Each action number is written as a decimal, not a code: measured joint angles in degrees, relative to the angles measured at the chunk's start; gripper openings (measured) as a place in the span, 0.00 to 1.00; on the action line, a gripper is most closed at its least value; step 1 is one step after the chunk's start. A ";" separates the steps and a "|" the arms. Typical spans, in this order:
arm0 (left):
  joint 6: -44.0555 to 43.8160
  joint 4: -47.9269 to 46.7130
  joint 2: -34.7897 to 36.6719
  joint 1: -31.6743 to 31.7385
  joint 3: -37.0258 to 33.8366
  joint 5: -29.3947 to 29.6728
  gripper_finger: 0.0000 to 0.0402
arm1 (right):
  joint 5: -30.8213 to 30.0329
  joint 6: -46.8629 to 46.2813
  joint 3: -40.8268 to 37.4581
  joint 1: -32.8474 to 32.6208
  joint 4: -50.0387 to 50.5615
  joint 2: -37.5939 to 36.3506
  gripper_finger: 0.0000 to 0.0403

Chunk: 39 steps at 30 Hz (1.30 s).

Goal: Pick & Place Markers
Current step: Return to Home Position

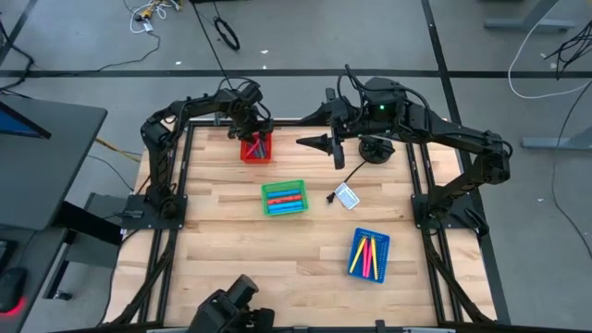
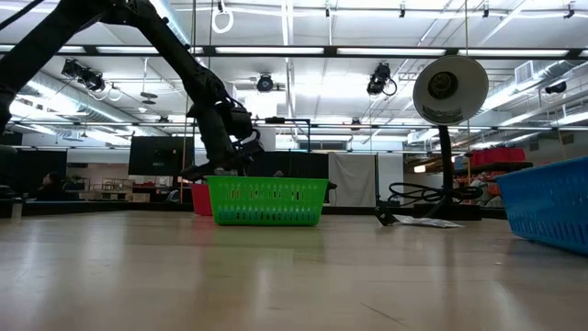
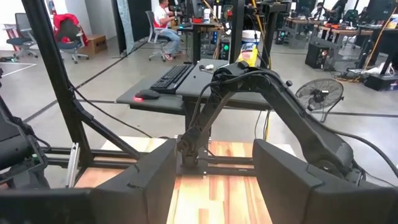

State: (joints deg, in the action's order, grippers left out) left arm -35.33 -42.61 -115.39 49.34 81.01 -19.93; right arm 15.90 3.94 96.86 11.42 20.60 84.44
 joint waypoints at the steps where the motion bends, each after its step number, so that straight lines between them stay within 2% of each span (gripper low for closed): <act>1: -0.06 0.08 0.02 0.00 0.00 -0.66 0.59 | -0.02 0.16 0.00 0.00 -0.01 0.00 0.52; 5: -0.03 -0.21 0.98 0.04 0.02 -2.40 0.62 | -0.42 1.47 0.00 0.00 -0.35 0.00 0.52; 10: 1.79 0.39 6.53 0.00 0.04 -0.53 0.61 | -5.06 1.17 0.00 0.02 -0.47 -0.40 0.52; 17: 6.25 1.99 19.28 -0.87 0.04 6.88 0.61 | -5.42 0.72 0.00 -0.02 -0.28 -0.50 0.52; 20: 10.72 4.27 25.28 -2.59 0.04 6.96 0.60 | -5.46 -1.52 0.00 -0.02 -0.31 -0.50 0.52; 31: 16.12 15.56 45.55 -14.52 0.07 7.21 0.60 | -6.05 -6.70 0.00 0.44 -0.13 -1.22 0.52; 35: 18.64 19.58 50.72 -20.49 0.07 5.40 0.60 | -6.05 -6.92 0.00 0.31 -0.20 -1.25 0.52; 39: 21.53 19.98 54.53 -26.35 0.07 3.55 0.60 | -6.05 -11.64 0.00 0.31 0.07 -1.25 0.52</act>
State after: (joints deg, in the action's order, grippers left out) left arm -13.80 -22.63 -60.87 23.00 81.08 -16.38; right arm 9.85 -7.71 96.86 11.73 20.67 83.20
